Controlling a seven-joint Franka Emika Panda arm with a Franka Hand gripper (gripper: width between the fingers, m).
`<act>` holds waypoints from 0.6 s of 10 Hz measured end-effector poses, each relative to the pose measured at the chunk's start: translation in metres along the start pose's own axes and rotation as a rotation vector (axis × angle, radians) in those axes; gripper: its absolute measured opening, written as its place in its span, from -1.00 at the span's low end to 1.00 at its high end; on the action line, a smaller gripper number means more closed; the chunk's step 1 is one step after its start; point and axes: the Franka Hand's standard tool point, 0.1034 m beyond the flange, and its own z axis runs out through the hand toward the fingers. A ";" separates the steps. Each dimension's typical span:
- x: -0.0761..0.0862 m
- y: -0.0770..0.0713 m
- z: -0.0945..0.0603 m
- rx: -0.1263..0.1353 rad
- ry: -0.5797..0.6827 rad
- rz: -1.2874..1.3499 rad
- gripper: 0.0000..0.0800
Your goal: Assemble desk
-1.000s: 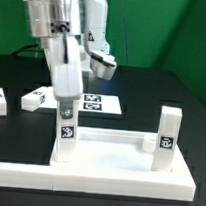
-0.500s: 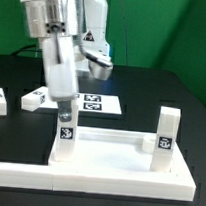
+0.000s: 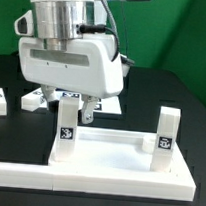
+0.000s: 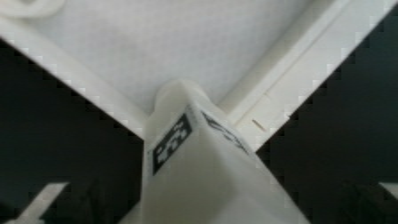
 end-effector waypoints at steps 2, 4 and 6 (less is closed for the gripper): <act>-0.002 -0.001 0.001 -0.031 0.003 -0.348 0.62; -0.001 0.001 0.002 -0.030 -0.002 -0.482 0.62; -0.001 0.001 0.002 -0.030 -0.001 -0.447 0.33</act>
Offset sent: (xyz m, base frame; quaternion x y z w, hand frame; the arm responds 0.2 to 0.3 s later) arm 0.0000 0.0000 0.0000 0.0000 0.0000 -0.0650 0.9979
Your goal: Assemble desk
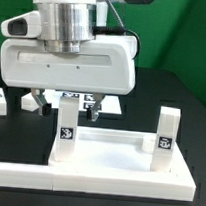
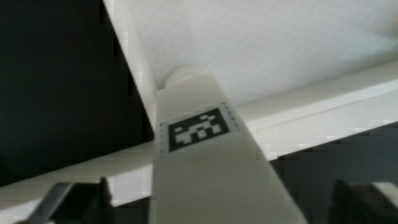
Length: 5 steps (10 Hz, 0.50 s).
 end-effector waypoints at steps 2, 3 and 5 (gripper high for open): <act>0.000 0.000 0.000 0.001 0.000 0.134 -0.02; 0.000 0.001 0.000 -0.001 -0.001 0.194 -0.27; 0.000 0.001 0.000 -0.002 0.000 0.331 -0.27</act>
Offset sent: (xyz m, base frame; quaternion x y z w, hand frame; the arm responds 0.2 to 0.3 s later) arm 0.0000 0.0000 0.0000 0.0000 0.0000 0.1296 0.9916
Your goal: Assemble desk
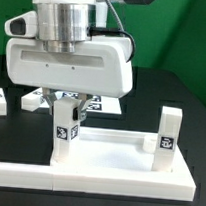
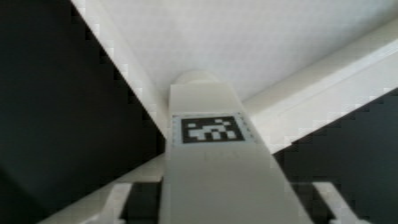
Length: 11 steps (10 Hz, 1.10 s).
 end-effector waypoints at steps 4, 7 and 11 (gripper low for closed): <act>-0.002 0.000 -0.001 0.004 -0.027 0.671 -0.27; -0.003 -0.003 0.000 0.073 -0.114 1.114 -0.27; -0.003 -0.011 -0.002 0.073 -0.116 1.228 -0.27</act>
Offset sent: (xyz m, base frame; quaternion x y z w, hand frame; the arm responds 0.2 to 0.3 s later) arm 0.0052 0.0013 0.0067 -0.0073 -0.0285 0.4523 0.8914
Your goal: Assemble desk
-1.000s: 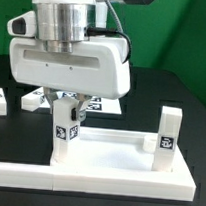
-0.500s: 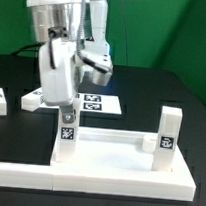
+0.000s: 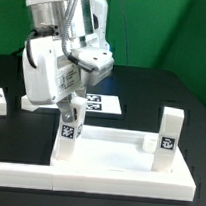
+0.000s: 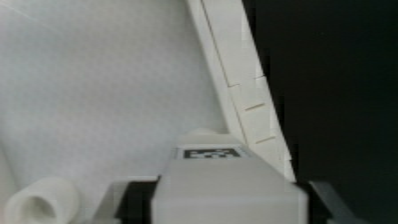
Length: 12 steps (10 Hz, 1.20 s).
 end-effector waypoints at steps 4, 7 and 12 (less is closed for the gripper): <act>-0.003 0.003 0.002 -0.014 -0.004 -0.534 0.54; -0.001 0.003 0.002 -0.012 -0.003 -0.722 0.62; 0.007 0.002 -0.003 -0.168 -0.038 -1.329 0.62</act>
Offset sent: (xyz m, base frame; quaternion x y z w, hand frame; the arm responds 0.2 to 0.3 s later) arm -0.0087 0.0297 -0.0040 -0.0443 -0.0464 -0.3656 0.9286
